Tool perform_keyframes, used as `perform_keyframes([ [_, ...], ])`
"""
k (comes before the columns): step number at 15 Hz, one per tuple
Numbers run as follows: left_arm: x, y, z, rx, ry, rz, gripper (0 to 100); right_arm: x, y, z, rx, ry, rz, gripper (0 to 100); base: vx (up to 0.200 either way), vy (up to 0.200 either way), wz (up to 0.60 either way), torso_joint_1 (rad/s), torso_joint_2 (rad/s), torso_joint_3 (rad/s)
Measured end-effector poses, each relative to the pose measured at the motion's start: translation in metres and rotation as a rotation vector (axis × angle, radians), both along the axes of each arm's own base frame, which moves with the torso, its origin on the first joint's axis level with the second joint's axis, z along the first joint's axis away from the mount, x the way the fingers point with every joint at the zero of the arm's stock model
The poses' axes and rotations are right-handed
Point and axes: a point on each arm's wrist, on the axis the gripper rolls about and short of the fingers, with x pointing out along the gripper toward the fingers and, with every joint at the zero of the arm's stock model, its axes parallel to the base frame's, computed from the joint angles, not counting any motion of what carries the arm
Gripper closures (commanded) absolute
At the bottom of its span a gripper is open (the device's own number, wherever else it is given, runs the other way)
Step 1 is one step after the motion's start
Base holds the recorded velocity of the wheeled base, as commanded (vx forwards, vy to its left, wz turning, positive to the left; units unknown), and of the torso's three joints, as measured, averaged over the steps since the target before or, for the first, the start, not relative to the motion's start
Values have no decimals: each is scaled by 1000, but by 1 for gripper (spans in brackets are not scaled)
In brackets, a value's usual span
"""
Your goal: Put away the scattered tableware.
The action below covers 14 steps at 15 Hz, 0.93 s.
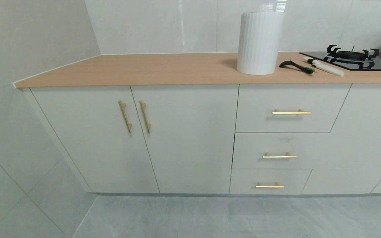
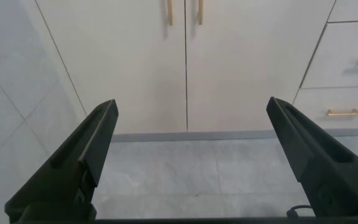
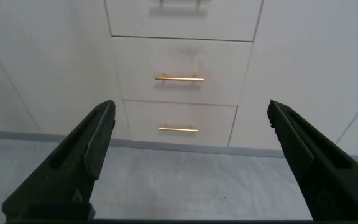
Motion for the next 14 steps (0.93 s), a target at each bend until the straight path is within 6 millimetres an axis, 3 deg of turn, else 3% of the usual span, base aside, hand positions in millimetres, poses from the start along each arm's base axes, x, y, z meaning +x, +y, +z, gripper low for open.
perform_keyframes([
  [2, 0, 0, 0, 1, -1, 0, 0, 0, 0, 0, 0, 0, 0, 0, 0, 0, 0, 0, 0, 0],
  [11, 0, 0, 0, 1, 0, 0, 0, 0, 0, 0, 1, 0, -1, 0, 200, 0, 0, 2, 3, 2],
  [14, 0, 0, 0, 0, 0, 0, 0, 0, 0, 0, 0, 0, -1, 0, 0, 0, 0, 0, 0, 0],
])
